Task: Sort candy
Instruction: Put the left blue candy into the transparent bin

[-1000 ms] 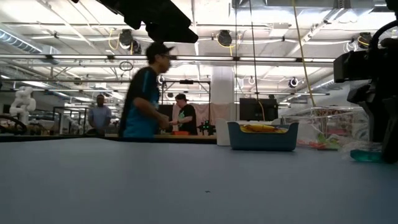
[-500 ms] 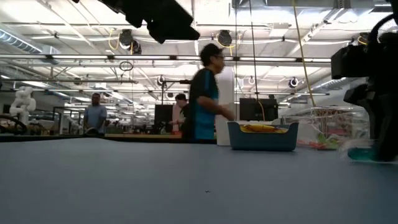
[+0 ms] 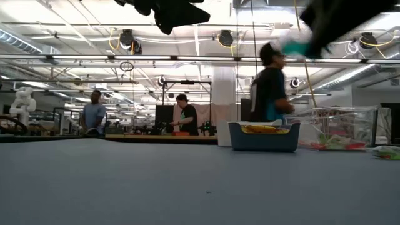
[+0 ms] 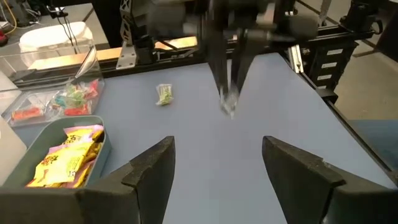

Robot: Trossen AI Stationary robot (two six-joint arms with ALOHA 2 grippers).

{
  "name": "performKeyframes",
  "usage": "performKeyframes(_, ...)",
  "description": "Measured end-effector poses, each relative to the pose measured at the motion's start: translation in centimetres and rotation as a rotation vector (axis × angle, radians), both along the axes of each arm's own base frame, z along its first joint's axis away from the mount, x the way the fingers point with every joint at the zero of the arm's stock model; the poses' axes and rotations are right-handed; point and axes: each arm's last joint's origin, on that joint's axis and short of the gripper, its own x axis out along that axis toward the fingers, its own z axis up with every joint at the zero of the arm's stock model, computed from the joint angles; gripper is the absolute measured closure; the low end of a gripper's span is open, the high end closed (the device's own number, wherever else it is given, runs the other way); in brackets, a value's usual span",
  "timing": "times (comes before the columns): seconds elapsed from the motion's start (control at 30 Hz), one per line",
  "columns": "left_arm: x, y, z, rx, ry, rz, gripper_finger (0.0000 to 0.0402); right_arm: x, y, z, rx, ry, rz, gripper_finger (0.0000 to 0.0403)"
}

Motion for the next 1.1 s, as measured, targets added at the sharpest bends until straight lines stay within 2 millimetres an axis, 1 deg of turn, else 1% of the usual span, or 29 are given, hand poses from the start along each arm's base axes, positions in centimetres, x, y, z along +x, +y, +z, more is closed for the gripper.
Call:
performKeyframes(0.13, 0.0, 0.0, 0.0, 0.000, 0.000, -0.001, 0.0155, 0.7, 0.1, 2.9, -0.153, -0.079, 0.032, 0.0365)
performKeyframes(0.2, 0.0, -0.1, 0.0, 0.000, 0.000, -0.002, 0.0155, 0.8, 0.1, 4.3, -0.194, -0.092, 0.061, 0.0365)
performKeyframes(0.27, 0.0, -0.1, 0.0, 0.000, 0.000, -0.002, 0.0155, 0.6, -0.4, 5.5, -0.207, -0.107, 0.085, 0.0365)
performKeyframes(0.33, 0.0, -0.1, -0.1, 0.003, 0.008, -0.002, 0.0155, 0.1, -1.2, 6.6, -0.208, -0.122, 0.091, 0.0365)
performKeyframes(0.47, -0.1, 0.0, -0.1, 0.004, 0.013, -0.002, 0.0155, -1.8, -3.1, 8.7, -0.201, -0.142, 0.053, 0.0365)
performKeyframes(0.53, -0.1, 0.0, -0.2, 0.005, 0.018, -0.002, 0.0155, -2.8, -3.8, 9.2, -0.198, -0.189, 0.026, 0.0365)
performKeyframes(0.6, -0.1, 0.0, -0.2, 0.006, 0.018, -0.002, 0.0155, -3.6, -4.5, 9.2, -0.197, -0.255, -0.010, 0.0365)
performKeyframes(0.67, -0.1, 0.0, -0.2, 0.006, 0.017, -0.002, 0.0155, -4.5, -5.3, 8.4, -0.190, -0.301, -0.053, 0.0365)
performKeyframes(0.8, -0.1, 0.0, -0.1, 0.005, 0.015, -0.002, 0.0155, -5.8, -7.0, 5.9, -0.114, -0.415, -0.150, 0.0365)
performKeyframes(0.93, 0.0, -0.1, -0.1, 0.004, 0.008, -0.002, 0.0155, -6.6, -8.4, 3.3, -0.040, -0.549, -0.192, 0.0365)
performKeyframes(1.03, 0.0, -0.1, 0.0, 0.002, 0.004, -0.002, 0.0155, -6.8, -9.1, 2.8, 0.016, -0.685, -0.176, 0.0365)
performKeyframes(1.1, 0.0, -0.1, 0.0, 0.001, 0.000, -0.002, 0.0155, -7.0, -9.5, 2.8, 0.018, -0.755, -0.160, 0.0365)
